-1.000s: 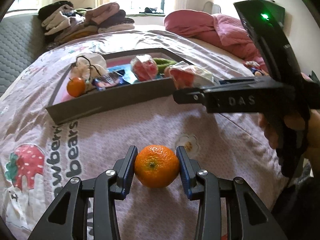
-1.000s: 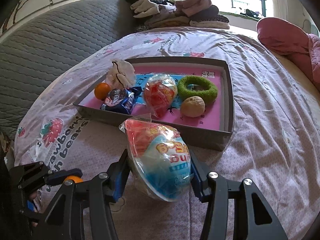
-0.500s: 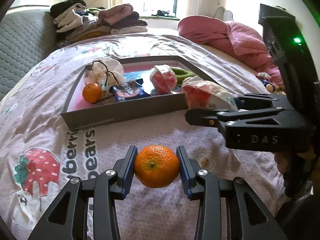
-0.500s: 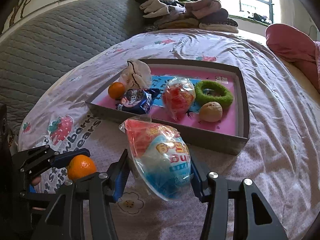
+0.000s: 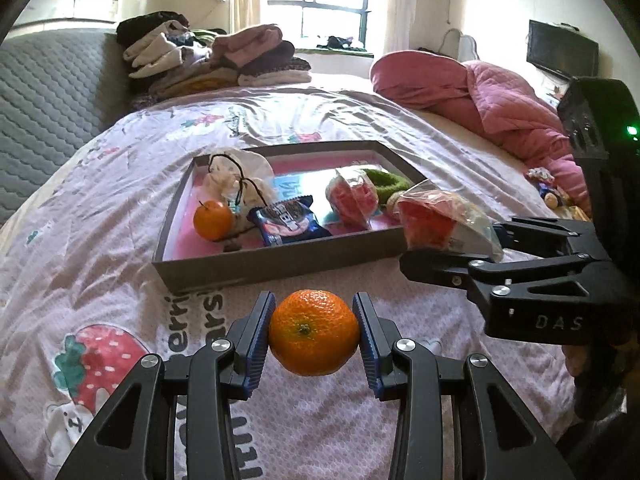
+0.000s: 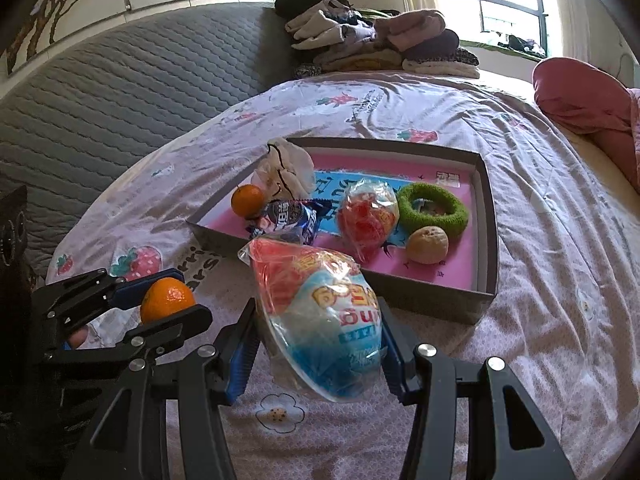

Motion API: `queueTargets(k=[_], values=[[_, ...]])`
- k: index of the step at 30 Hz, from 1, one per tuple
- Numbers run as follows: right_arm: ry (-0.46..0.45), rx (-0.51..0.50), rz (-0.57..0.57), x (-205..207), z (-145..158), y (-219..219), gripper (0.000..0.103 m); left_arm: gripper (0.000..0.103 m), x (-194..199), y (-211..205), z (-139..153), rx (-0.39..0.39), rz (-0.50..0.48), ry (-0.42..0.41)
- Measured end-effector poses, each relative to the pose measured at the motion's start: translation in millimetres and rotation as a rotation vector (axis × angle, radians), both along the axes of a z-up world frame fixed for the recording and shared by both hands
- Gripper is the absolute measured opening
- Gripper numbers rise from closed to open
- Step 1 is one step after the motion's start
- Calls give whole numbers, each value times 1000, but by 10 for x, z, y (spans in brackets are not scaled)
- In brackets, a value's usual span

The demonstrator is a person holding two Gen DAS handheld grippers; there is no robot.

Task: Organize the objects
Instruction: 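Lift the orange and the candy egg and carry both over the tray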

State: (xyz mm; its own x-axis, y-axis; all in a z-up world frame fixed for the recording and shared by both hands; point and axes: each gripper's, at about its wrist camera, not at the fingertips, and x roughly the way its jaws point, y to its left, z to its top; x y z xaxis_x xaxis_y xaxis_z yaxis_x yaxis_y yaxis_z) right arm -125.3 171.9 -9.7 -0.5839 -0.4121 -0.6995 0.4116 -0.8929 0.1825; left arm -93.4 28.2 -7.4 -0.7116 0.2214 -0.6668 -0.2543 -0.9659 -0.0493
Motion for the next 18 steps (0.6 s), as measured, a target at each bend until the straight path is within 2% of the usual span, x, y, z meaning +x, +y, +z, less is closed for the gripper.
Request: queueTargets(k=[12,18], values=[[35,-41,-23,-29,148,-11,54,41,-113,-27,102,-3,35,23],[95,-22,-38,-1,252,-21,54,41,-140,-100,262,-14,68,81]])
